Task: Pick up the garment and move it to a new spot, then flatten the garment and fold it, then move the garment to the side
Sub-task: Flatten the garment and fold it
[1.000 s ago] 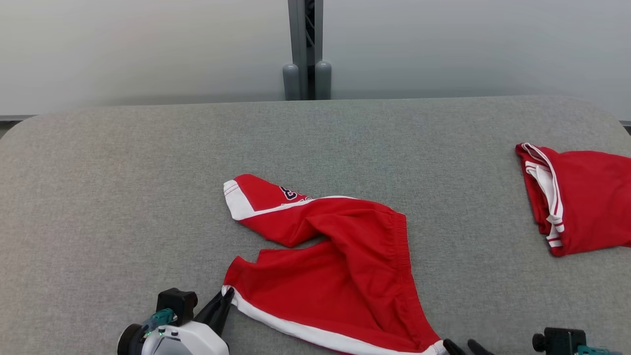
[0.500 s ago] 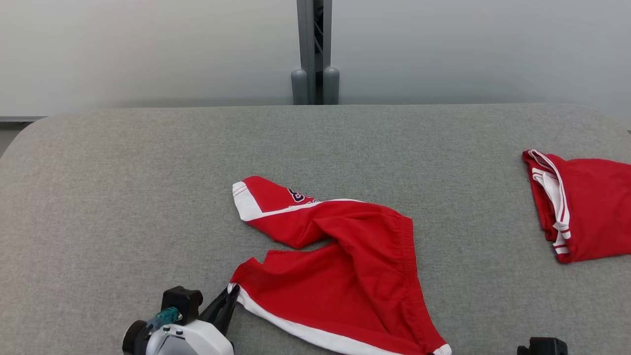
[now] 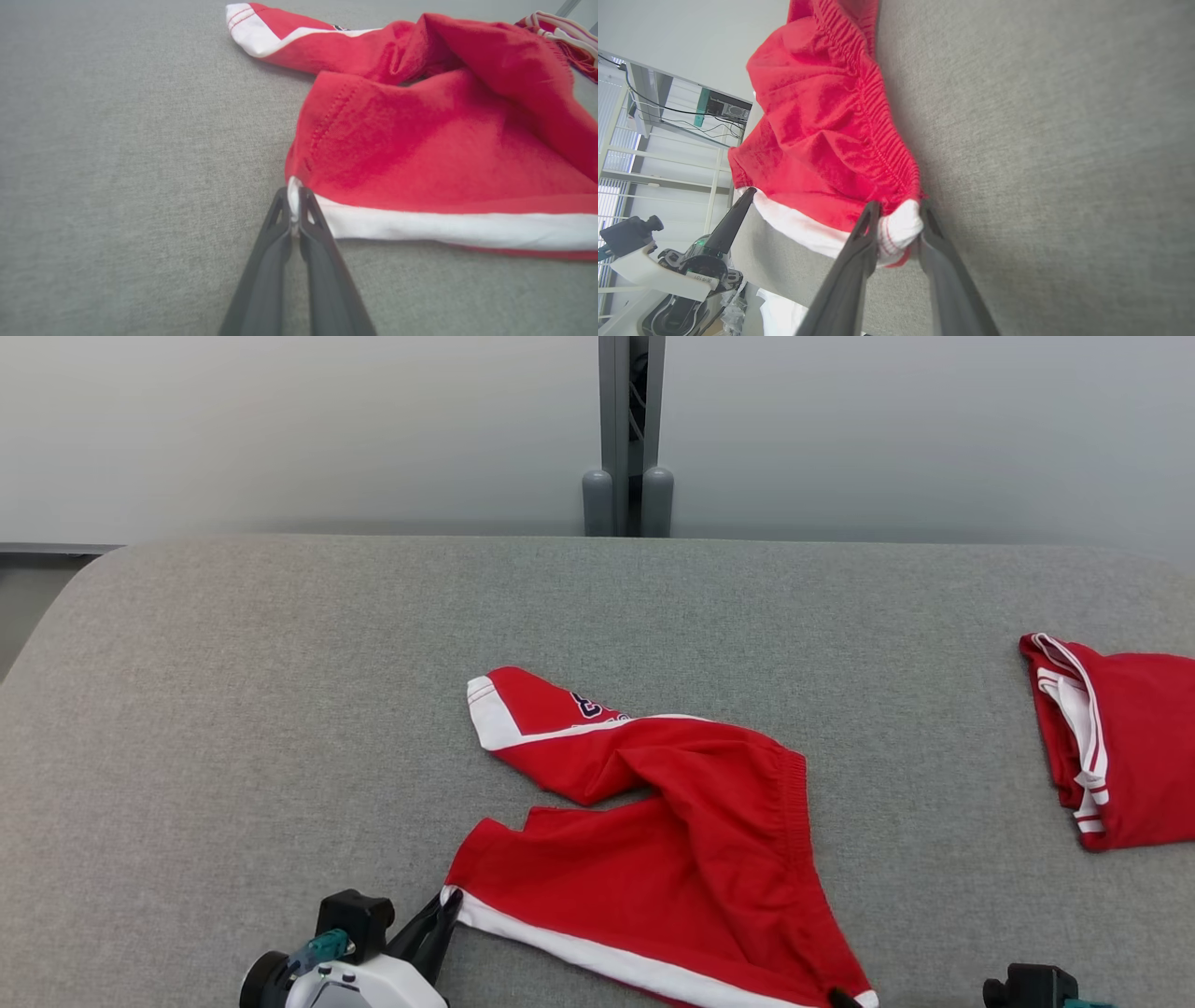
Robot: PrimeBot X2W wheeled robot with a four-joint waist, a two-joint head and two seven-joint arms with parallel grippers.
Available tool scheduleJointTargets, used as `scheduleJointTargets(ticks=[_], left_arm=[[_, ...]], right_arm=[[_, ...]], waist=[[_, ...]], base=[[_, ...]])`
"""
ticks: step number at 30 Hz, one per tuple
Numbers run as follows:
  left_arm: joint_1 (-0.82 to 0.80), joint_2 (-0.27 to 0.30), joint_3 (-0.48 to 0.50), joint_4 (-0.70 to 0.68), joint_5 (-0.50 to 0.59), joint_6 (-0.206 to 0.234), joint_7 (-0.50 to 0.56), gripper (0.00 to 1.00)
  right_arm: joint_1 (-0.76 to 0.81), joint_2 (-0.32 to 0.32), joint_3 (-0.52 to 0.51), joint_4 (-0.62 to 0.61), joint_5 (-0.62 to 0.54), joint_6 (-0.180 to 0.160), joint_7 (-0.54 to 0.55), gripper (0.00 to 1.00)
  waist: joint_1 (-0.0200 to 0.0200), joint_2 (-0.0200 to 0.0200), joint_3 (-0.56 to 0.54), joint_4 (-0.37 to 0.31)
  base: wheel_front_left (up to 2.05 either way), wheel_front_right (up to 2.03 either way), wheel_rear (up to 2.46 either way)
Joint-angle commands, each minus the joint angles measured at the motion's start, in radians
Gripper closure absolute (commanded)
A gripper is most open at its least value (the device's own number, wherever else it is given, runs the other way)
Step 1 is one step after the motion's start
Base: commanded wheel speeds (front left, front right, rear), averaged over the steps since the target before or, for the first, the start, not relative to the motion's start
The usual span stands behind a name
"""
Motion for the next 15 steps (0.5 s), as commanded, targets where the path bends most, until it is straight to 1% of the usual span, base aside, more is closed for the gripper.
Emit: scheduleJointTargets(ticks=[1, 2, 5, 8, 10, 12, 15], left_arm=[[0.007, 0.008, -0.002, -0.003, 0.000, 0.000, -0.003, 1.00], [0.008, 0.009, -0.006, -0.002, -0.002, 0.000, -0.003, 1.00], [0.008, 0.016, -0.016, -0.001, -0.011, 0.000, -0.003, 1.00], [0.007, 0.014, -0.038, -0.018, -0.079, 0.000, 0.014, 1.00], [0.008, 0.024, -0.060, -0.055, -0.145, 0.000, 0.041, 1.00], [0.009, 0.049, -0.088, -0.115, -0.217, 0.000, 0.079, 1.00], [0.003, 0.105, -0.130, -0.225, -0.328, 0.000, 0.135, 1.00]], right_arm=[[-0.010, 0.002, 0.002, 0.000, -0.005, 0.001, -0.011, 0.75], [-0.017, 0.002, 0.005, -0.005, -0.008, 0.001, -0.019, 1.00], [-0.029, -0.004, 0.006, -0.020, -0.016, 0.001, -0.053, 1.00], [-0.058, -0.020, 0.015, -0.058, -0.025, 0.001, -0.116, 1.00], [-0.077, -0.033, 0.017, -0.077, -0.034, 0.001, -0.152, 1.00], [-0.101, -0.043, 0.014, -0.083, -0.049, 0.001, -0.184, 1.00], [-0.148, -0.060, 0.011, -0.089, -0.065, 0.001, -0.218, 1.00]], waist=[[0.0000, 0.0000, 0.000, 0.001], [0.0000, 0.0000, 0.000, 0.002], [0.0000, 0.0000, 0.003, 0.004], [0.0000, 0.0000, 0.003, 0.005], [0.0000, 0.0000, -0.002, 0.006], [0.0000, 0.0000, -0.009, 0.007], [0.0000, 0.0000, -0.025, 0.008]], base=[[0.00, 0.00, 0.00], [0.00, 0.00, 0.00], [0.00, 0.00, 0.00], [0.00, 0.00, 0.00], [0.00, 0.00, 0.00], [0.00, 0.00, 0.00], [0.00, 0.00, 0.00]])
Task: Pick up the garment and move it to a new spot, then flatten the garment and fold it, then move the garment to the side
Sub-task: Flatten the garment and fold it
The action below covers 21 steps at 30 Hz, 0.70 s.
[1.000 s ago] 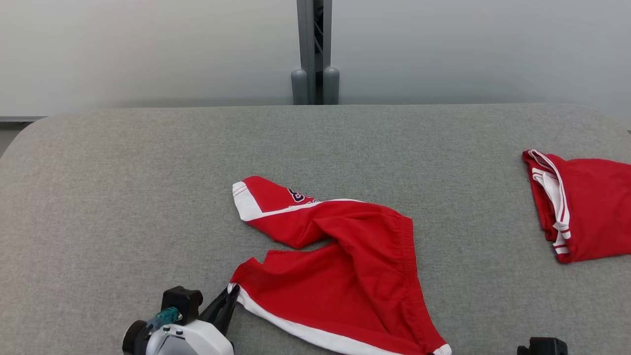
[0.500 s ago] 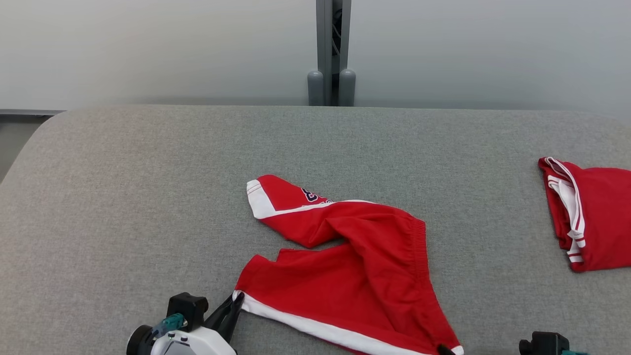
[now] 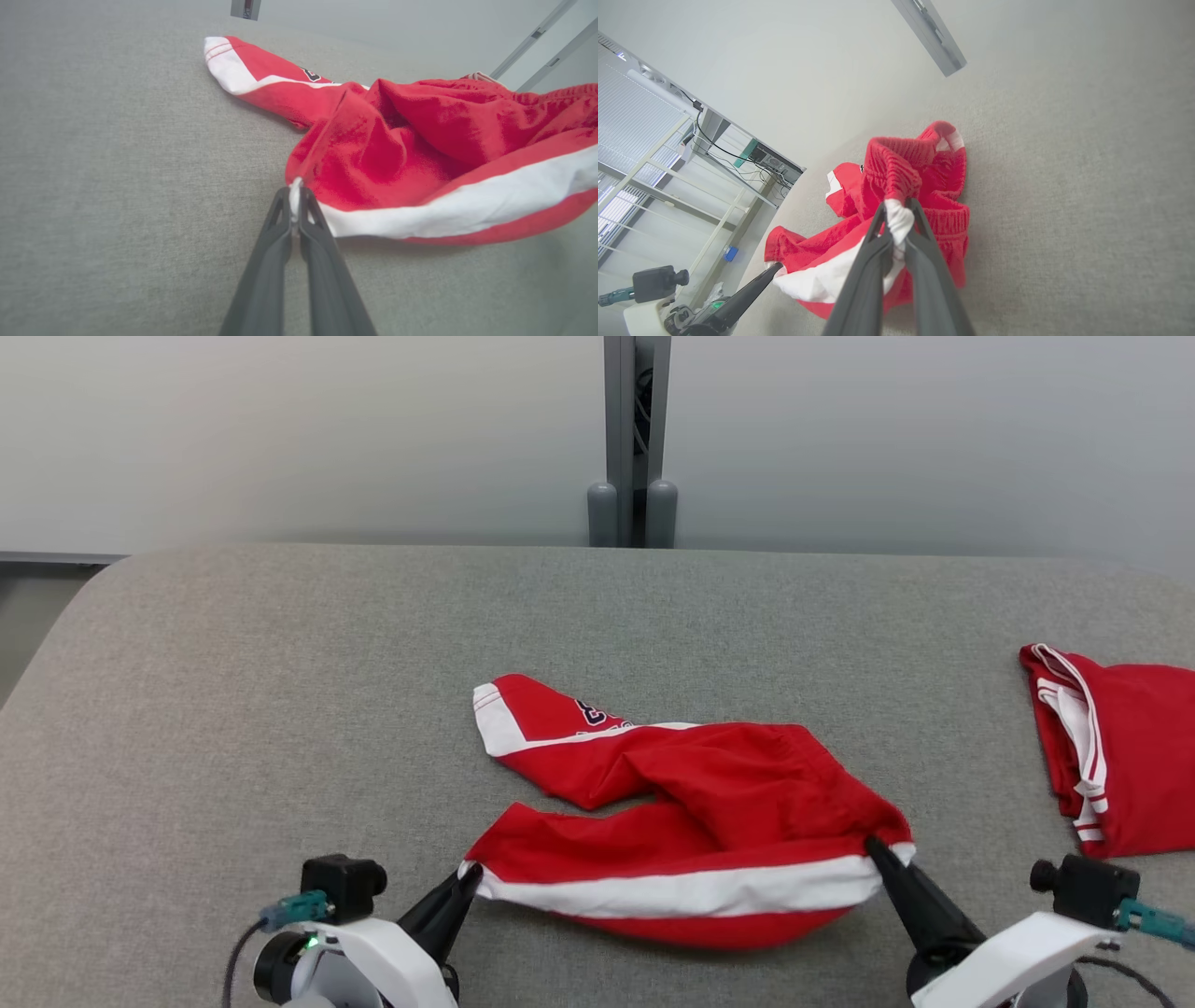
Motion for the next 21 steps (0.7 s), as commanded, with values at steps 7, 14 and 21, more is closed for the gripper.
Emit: scheduleJointTargets(ticks=[7, 14, 21], left_arm=[[-0.035, 0.121, 0.003, -0.275, -0.285, 0.000, 0.087, 1.00], [-0.106, 0.166, 0.041, -0.402, -0.431, 0.000, 0.117, 1.00], [-0.240, 0.135, 0.081, -0.356, -0.398, 0.009, 0.054, 1.00]], right_arm=[[-0.154, -0.030, -0.023, 0.027, -0.049, 0.001, -0.025, 1.00], [-0.320, -0.009, -0.043, 0.083, -0.075, 0.001, -0.010, 1.00], [-0.514, 0.077, -0.142, 0.234, -0.135, 0.001, 0.007, 1.00]], waist=[[0.0000, -0.0001, -0.044, 0.003], [0.0000, -0.0001, -0.067, 0.001], [0.0000, -0.0001, -0.099, -0.014]], base=[[0.00, 0.00, 0.00], [0.00, 0.00, 0.00], [0.00, 0.00, 0.00]])
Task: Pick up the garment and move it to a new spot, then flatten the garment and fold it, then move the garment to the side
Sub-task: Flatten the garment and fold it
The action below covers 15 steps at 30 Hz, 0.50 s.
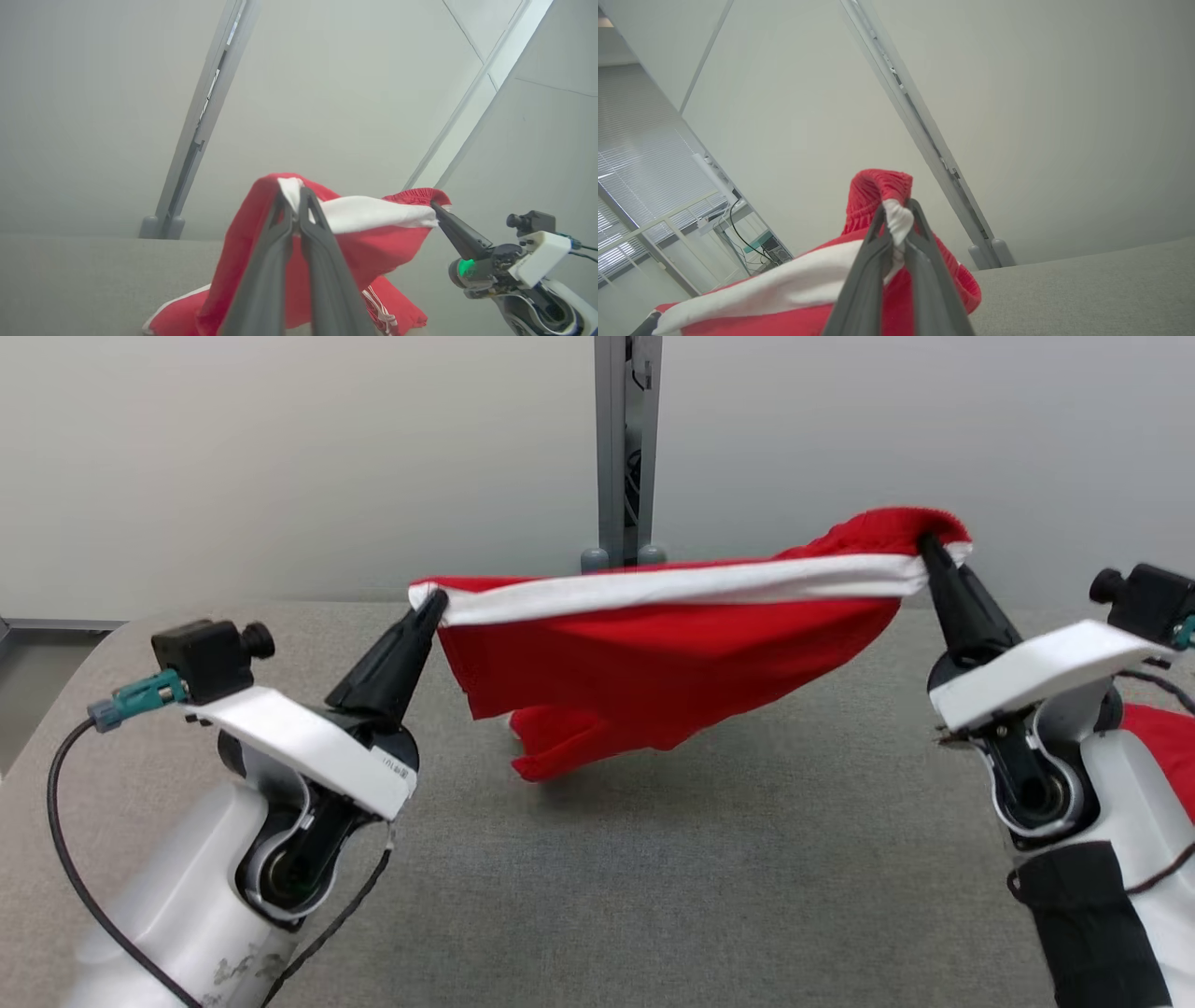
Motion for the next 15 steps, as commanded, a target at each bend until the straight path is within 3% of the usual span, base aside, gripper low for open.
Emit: scheduleJointTargets(ticks=[1, 7, 10, 15], left_arm=[[-0.031, -0.008, 0.006, 0.013, 0.022, 0.005, -0.020, 1.00], [-0.092, -0.048, -0.003, 0.072, 0.100, 0.019, -0.102, 1.00], [-0.100, -0.060, -0.016, 0.101, 0.130, 0.021, -0.126, 1.00], [-0.093, -0.079, -0.028, 0.133, 0.141, 0.015, -0.141, 1.00]], right_arm=[[-0.035, 0.015, -0.035, 0.036, -0.010, 0.001, -0.001, 1.00], [-0.165, 0.073, -0.208, 0.227, 0.048, 0.000, 0.008, 1.00], [-0.223, 0.076, -0.236, 0.346, 0.208, 0.000, 0.022, 1.00], [-0.303, 0.075, -0.178, 0.524, 0.471, 0.001, 0.049, 1.00]], waist=[[0.0000, -0.0001, -0.010, -0.007], [0.0000, -0.0001, -0.040, -0.018], [0.0000, -0.0001, -0.052, -0.016], [0.0000, -0.0001, -0.066, -0.019]], base=[[0.00, 0.00, 0.00], [0.00, 0.00, 0.00], [0.00, 0.00, 0.00], [0.00, 0.00, 0.00]])
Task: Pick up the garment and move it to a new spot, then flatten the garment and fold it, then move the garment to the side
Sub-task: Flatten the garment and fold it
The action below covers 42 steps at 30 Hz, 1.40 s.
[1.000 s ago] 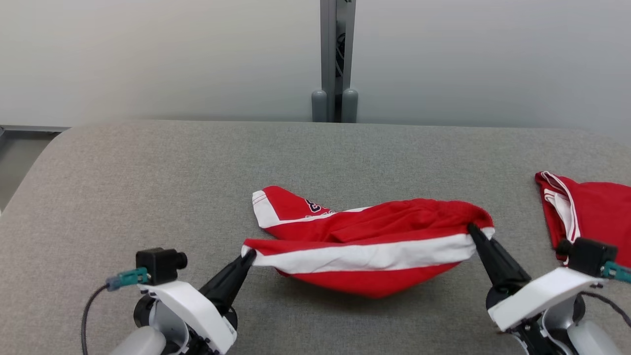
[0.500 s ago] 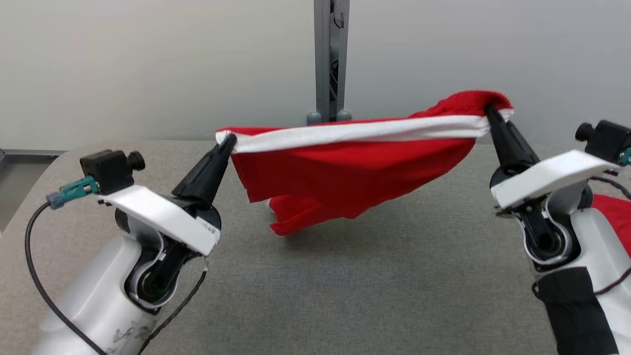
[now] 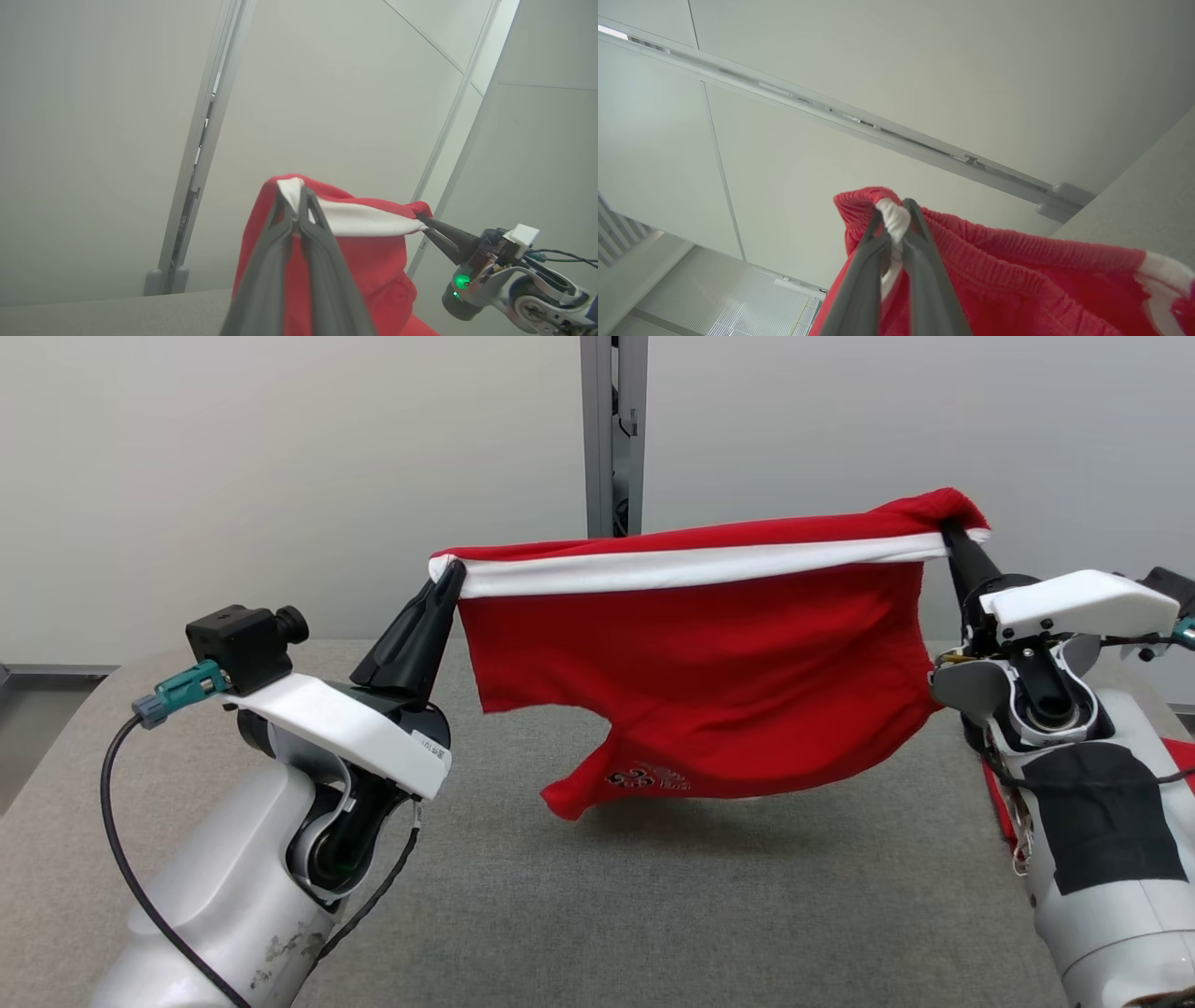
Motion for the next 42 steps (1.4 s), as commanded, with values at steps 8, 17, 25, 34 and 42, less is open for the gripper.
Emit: scheduleJointTargets(ticks=[8, 17, 25, 34, 42], left_arm=[[-0.013, 0.006, 0.003, 0.045, -0.003, 0.005, 0.001, 1.00], [-0.113, 0.002, 0.046, 0.141, -0.054, 0.033, 0.068, 1.00], [-0.357, 0.008, 0.058, 0.267, -0.026, 0.027, 0.127, 1.00], [-0.767, -0.026, 0.102, 0.464, 0.067, 0.021, -0.018, 1.00], [-0.881, -0.111, 0.335, 0.380, 0.269, 0.022, -0.064, 1.00]], right_arm=[[-0.141, -0.010, 0.150, 0.184, 0.276, 0.001, 0.008, 1.00], [-0.306, -0.009, 0.342, 0.312, 0.367, 0.001, -0.032, 1.00], [-0.545, -0.011, 0.418, 0.399, 0.470, 0.001, -0.047, 1.00], [-0.846, -0.011, 0.483, 0.329, 0.588, 0.001, -0.177, 1.00], [-0.814, -0.013, 0.402, 0.091, 0.655, 0.001, -0.325, 1.00]], waist=[[0.0000, 0.0000, -0.006, -0.019], [0.0000, 0.0000, 0.063, -0.037], [0.0000, 0.0000, 0.249, -0.041], [0.0000, 0.0000, 0.518, -0.047], [0.0000, 0.0000, 0.671, -0.043]], base=[[0.00, 0.00, 0.00], [0.00, 0.00, 0.00], [0.00, 0.00, 0.00], [0.00, 0.00, 0.00], [0.00, 0.00, 0.00]])
